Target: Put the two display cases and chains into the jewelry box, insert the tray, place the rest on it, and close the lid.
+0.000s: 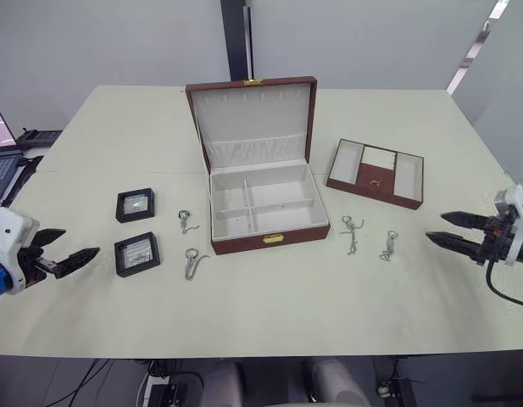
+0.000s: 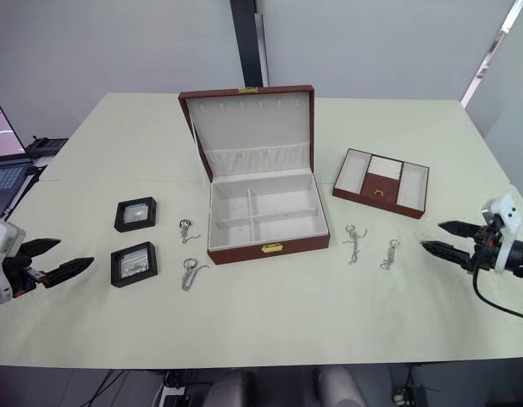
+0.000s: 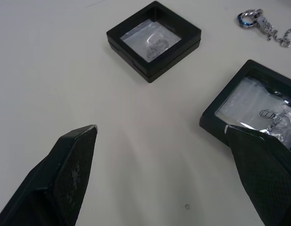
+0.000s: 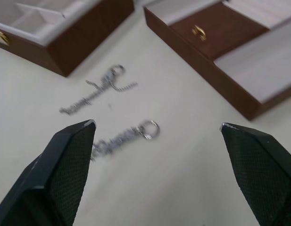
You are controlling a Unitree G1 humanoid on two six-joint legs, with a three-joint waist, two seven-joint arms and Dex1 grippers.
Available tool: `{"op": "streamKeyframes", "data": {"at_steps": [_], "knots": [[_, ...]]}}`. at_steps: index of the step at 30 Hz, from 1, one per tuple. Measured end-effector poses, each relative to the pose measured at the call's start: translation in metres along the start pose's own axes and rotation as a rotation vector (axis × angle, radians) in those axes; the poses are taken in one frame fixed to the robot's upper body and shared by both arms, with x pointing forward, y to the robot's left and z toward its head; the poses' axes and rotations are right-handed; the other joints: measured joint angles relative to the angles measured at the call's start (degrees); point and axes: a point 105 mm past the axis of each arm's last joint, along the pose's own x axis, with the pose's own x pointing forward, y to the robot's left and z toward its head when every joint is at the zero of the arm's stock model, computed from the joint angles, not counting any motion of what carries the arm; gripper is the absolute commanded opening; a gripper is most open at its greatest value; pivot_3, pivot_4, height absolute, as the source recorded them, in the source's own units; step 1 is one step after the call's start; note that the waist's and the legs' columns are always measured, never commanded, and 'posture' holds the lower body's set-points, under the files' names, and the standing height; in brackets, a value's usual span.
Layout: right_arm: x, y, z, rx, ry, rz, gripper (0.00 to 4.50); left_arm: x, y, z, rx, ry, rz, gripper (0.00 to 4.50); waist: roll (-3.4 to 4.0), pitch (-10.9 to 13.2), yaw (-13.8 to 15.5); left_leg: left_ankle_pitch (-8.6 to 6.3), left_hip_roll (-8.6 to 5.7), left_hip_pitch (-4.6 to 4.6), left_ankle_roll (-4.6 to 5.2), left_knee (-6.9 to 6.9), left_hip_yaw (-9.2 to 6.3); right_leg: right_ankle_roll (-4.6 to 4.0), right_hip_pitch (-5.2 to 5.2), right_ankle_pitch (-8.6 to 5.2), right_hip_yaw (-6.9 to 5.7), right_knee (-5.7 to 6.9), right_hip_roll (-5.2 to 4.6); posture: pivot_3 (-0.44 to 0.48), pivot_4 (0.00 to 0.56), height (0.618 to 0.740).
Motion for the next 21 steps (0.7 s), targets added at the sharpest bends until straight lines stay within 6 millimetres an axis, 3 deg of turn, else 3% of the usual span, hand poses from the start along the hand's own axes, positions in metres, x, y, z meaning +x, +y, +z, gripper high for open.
{"op": "streamKeyframes", "data": {"at_steps": [6,12,21], "knots": [[0.034,0.068,0.048,-0.157,-0.11,0.263,4.48,0.002,-0.02,0.007,0.131,0.096,-0.188,4.5,-0.01,0.0,0.22,0.0,0.0,-0.08,0.0,0.0,-0.14,-0.04,0.0,-0.02,-0.13,-0.03,0.0,0.0,0.15,0.74],[0.048,0.114,0.053,-0.24,-0.104,0.413,4.48,0.008,-0.039,0.009,0.287,0.211,-0.391,4.5,-0.02,-0.01,0.64,0.0,-0.01,-0.09,0.0,0.01,-0.15,-0.06,-0.01,-0.04,-0.16,-0.04,0.0,0.0,0.15,0.74],[0.047,0.121,0.032,-0.221,-0.116,0.392,4.48,0.022,-0.046,0.018,0.426,0.284,-0.507,4.5,-0.05,-0.02,0.71,0.0,-0.01,-0.11,0.01,0.01,-0.15,-0.07,-0.04,-0.05,-0.14,-0.03,0.03,0.0,0.15,0.74]]}}
